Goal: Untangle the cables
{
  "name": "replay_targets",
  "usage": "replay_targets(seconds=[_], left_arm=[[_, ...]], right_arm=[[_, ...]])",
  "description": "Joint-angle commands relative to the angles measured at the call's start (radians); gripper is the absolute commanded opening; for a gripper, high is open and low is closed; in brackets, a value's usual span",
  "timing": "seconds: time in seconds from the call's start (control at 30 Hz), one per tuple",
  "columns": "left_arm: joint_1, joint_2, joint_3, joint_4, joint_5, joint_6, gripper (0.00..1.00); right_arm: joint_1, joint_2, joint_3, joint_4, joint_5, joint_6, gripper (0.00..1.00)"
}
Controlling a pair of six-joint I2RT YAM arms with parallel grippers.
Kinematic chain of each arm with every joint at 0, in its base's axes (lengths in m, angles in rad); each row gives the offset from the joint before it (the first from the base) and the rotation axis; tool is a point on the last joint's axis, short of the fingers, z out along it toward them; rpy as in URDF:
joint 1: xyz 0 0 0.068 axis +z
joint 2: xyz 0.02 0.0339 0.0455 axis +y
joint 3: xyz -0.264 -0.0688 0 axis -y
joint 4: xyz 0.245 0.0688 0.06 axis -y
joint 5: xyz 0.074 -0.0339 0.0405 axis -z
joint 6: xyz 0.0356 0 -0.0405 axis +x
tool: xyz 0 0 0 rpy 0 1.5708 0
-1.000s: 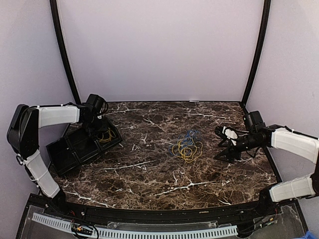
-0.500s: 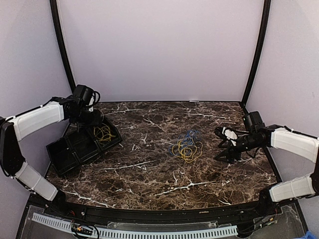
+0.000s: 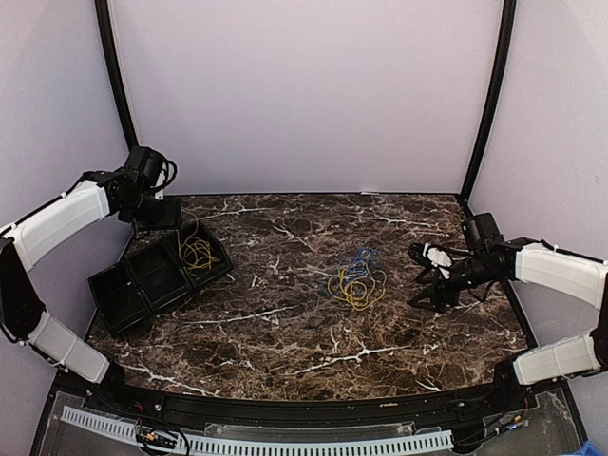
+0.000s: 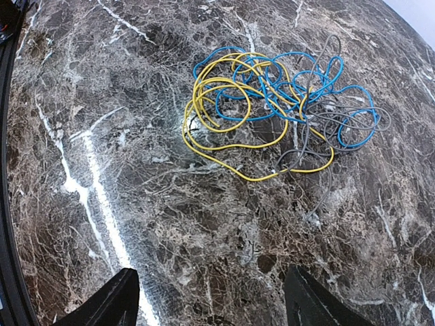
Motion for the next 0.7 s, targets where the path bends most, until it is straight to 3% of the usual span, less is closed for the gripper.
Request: replay_targets(seconds=[0.0, 0.23, 0.67], left_arm=[[0.123, 0.111, 0.015, 0.105, -0.004, -0.017, 0.64], [0.214, 0.304, 0.103, 0.211, 0.159, -0.052, 0.59], [0.28, 0.361, 0.098, 0.36, 0.235, -0.127, 0.4]], right_arm=[[0.001, -0.017, 0.028, 0.01, -0.009, -0.008, 0.75], [0.001, -0.022, 0.026, 0.01, -0.006, -0.008, 0.75], [0.001, 0.011, 0.028, 0.01, 0.0, -0.012, 0.75]])
